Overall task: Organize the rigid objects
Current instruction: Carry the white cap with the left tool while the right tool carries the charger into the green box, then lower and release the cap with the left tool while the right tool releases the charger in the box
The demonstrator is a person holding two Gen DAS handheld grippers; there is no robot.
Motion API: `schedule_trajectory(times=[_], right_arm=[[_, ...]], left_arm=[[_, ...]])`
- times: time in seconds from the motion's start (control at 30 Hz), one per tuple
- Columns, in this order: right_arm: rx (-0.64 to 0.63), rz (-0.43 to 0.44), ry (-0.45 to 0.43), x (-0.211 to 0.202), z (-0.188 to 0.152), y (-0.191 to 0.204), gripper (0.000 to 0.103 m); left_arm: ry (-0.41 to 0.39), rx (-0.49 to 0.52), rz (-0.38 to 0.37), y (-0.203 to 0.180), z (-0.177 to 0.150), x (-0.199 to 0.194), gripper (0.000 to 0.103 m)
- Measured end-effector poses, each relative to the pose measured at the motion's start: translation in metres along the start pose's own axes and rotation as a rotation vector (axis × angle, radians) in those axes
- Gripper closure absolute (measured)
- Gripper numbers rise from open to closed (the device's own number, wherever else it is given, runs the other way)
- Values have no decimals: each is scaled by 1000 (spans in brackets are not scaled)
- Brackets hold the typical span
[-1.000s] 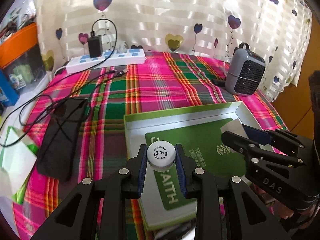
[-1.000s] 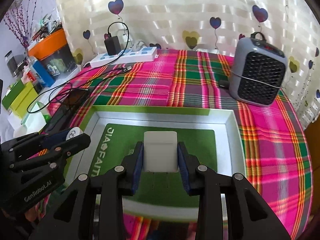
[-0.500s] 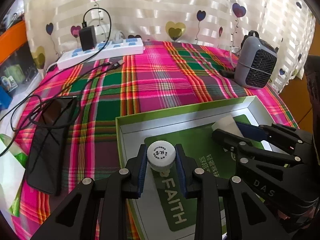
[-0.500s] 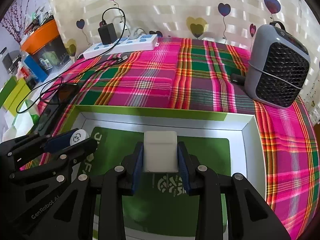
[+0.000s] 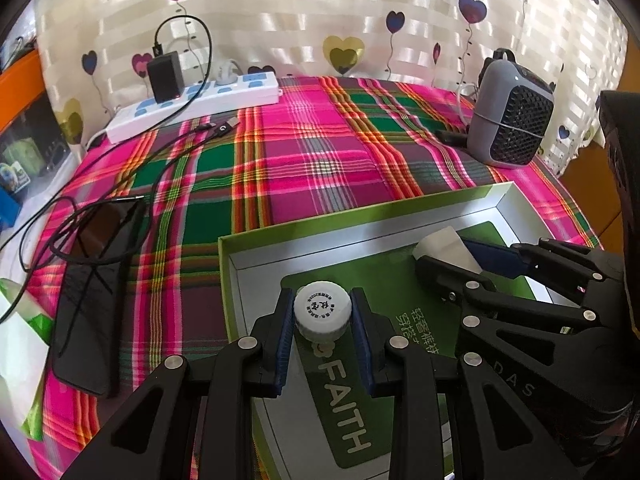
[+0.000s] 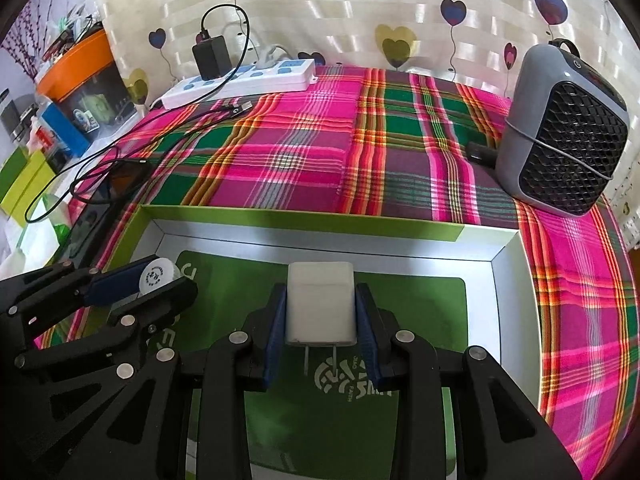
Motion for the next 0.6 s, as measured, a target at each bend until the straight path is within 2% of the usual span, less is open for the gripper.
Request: schedule_trajectory(times=[0.33, 0.6], right_arm=[[4, -3, 5, 0, 0, -1, 68], [32, -17, 8, 0, -1, -8, 54]], left_arm=[[24, 22, 3, -6, 0, 3, 76], [24, 16, -5, -6, 1, 2, 75]])
Point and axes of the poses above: each gripper's, at about its wrist camera, not at the fingertips, and x roughly the way its jaws point, y to its left, z to its top, the point moved 3 cm from there along x, roughly the way its jaws point, and after that the axes turned 4 degrees about -z, right-handed, at the moved point
